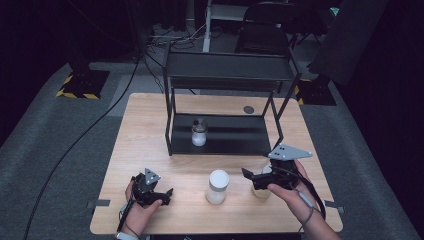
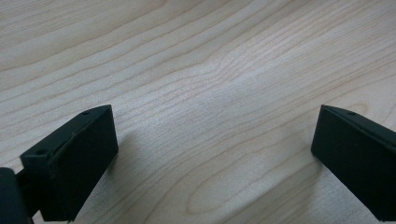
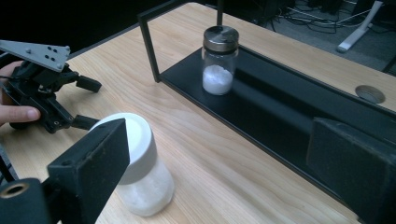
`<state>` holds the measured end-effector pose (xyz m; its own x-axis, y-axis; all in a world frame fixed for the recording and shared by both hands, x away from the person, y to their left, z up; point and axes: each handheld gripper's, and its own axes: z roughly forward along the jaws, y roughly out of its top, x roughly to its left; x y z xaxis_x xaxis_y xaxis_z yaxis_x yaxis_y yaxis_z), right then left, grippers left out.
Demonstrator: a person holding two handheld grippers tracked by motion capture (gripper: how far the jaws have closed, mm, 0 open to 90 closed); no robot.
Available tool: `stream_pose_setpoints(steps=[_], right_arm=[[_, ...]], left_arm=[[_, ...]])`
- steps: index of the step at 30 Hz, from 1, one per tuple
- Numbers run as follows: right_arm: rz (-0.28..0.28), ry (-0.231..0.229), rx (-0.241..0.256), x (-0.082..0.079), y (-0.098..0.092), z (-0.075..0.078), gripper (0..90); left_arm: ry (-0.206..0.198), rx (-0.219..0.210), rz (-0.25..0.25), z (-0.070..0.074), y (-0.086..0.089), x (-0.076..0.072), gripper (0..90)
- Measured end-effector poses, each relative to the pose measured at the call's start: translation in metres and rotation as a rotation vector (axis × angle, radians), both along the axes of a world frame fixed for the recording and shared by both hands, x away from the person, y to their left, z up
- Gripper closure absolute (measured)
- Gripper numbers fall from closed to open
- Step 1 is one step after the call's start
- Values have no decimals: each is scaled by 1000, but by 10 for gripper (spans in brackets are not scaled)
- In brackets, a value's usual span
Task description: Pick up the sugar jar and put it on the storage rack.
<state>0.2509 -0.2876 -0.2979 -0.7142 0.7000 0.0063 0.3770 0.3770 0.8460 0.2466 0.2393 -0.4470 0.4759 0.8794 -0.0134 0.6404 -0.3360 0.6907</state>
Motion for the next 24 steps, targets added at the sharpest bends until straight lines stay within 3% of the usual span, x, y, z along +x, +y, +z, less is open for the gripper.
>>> stream_pose_setpoints(steps=[24], right_arm=[[62,4,24,4,43,-10,55]], left_arm=[[0,-2,-2,0,0,0,6]])
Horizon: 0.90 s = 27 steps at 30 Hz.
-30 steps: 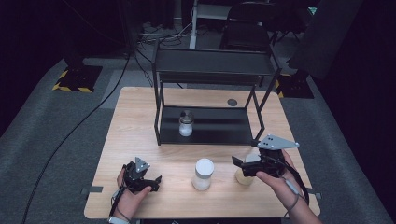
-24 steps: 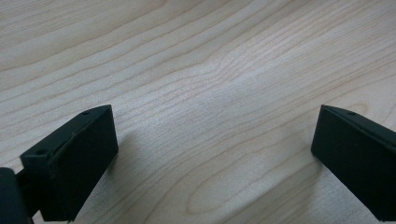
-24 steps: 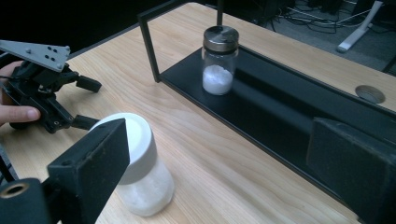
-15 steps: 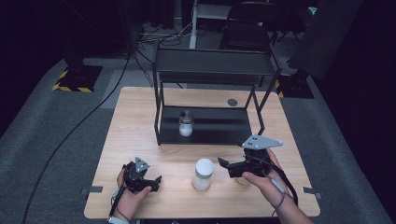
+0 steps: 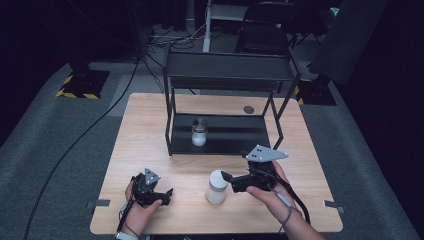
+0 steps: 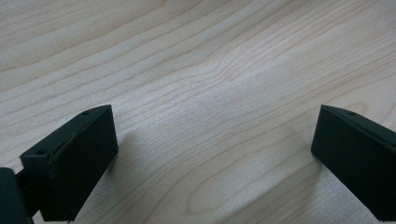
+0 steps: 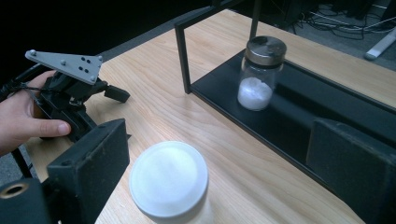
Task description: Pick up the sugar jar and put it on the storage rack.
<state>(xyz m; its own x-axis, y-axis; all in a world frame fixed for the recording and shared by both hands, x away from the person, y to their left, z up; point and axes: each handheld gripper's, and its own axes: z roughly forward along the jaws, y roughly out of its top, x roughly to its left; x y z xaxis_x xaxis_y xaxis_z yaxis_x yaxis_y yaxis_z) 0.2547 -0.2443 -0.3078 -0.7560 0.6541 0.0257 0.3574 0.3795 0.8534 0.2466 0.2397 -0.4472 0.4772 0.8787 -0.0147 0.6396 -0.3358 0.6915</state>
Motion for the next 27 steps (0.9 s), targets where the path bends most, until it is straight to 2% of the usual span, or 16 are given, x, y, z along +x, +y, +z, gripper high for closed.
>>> stream_pose_setpoints(steps=[4,12,27], right_arm=[[2,-10,-4,-3,8,-4,53],[27,8,-21,-2,23,-15,56],[20,37,-40,-2,32,-43,90]], left_arm=[[0,1,-1,0,0,0,6],[0,0,0,0,0,0,6],[0,0,0,0,0,0,6]])
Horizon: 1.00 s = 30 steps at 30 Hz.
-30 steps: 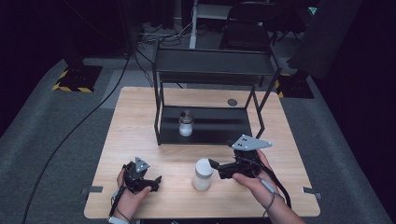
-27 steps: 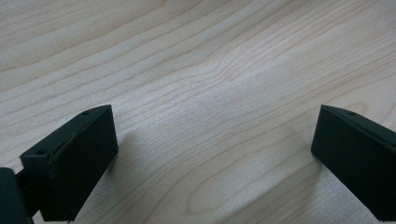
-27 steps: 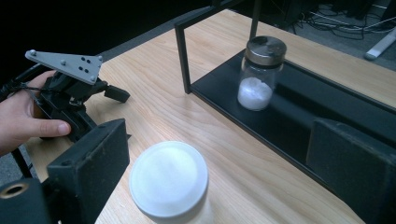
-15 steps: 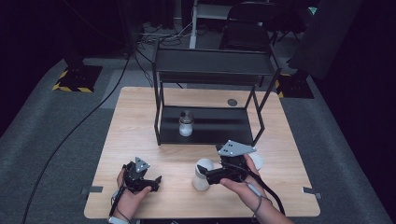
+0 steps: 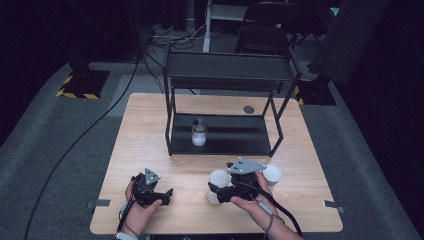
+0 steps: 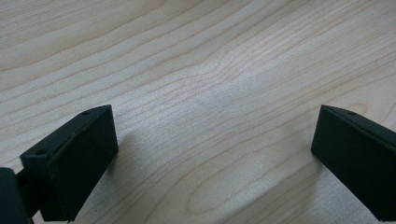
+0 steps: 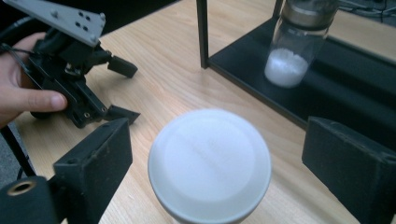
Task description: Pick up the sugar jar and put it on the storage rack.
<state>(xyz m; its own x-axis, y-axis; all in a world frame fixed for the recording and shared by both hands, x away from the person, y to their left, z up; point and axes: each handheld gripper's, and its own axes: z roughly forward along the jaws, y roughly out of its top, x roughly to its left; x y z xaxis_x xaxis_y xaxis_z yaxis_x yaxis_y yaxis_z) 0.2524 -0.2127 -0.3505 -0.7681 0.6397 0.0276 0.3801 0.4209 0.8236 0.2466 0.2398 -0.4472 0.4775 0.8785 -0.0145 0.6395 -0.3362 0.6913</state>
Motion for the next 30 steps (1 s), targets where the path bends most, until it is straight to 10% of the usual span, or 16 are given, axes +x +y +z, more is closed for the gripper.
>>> stream_pose_setpoints(steps=[30], right_arm=[[50,26,-97,7,10,-17,337]], left_arm=[[1,2,-4,0,0,0,6]])
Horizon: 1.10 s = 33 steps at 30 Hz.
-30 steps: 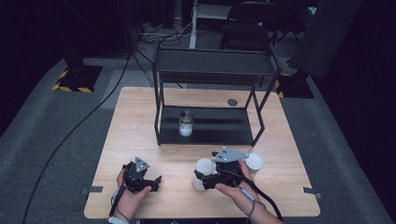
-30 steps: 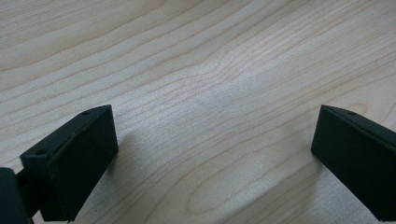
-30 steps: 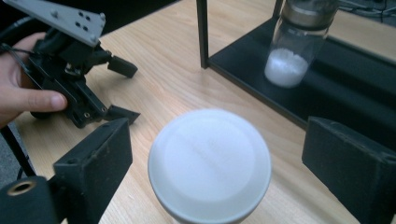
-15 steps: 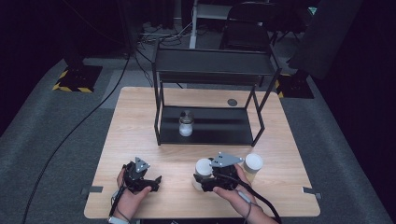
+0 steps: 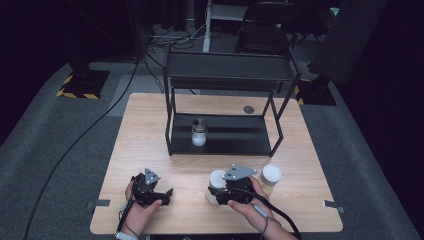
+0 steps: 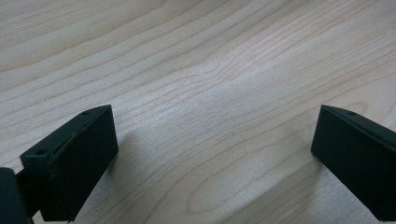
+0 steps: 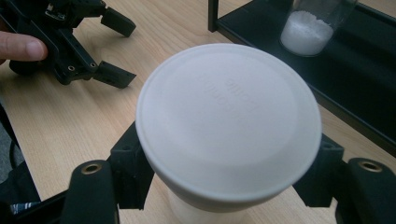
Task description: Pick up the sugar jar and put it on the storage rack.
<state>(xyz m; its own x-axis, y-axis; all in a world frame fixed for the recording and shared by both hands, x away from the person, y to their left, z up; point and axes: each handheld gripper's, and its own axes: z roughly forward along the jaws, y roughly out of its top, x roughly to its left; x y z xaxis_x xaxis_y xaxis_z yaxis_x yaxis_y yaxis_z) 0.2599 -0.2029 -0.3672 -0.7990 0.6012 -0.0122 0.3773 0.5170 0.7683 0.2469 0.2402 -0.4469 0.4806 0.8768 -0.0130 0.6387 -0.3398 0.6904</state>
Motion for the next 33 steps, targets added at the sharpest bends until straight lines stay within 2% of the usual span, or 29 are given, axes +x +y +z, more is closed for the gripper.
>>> stream_pose_setpoints(steps=[10,23,33], right_arm=[[10,-2,-6,1,-1,6,338],[19,-24,2,6,-9,37,338],[20,-29,33,17,-16,61,338]], left_arm=[[0,1,0,0,0,0,6],[0,0,0,0,0,0,6],[0,0,-1,0,0,0,6]])
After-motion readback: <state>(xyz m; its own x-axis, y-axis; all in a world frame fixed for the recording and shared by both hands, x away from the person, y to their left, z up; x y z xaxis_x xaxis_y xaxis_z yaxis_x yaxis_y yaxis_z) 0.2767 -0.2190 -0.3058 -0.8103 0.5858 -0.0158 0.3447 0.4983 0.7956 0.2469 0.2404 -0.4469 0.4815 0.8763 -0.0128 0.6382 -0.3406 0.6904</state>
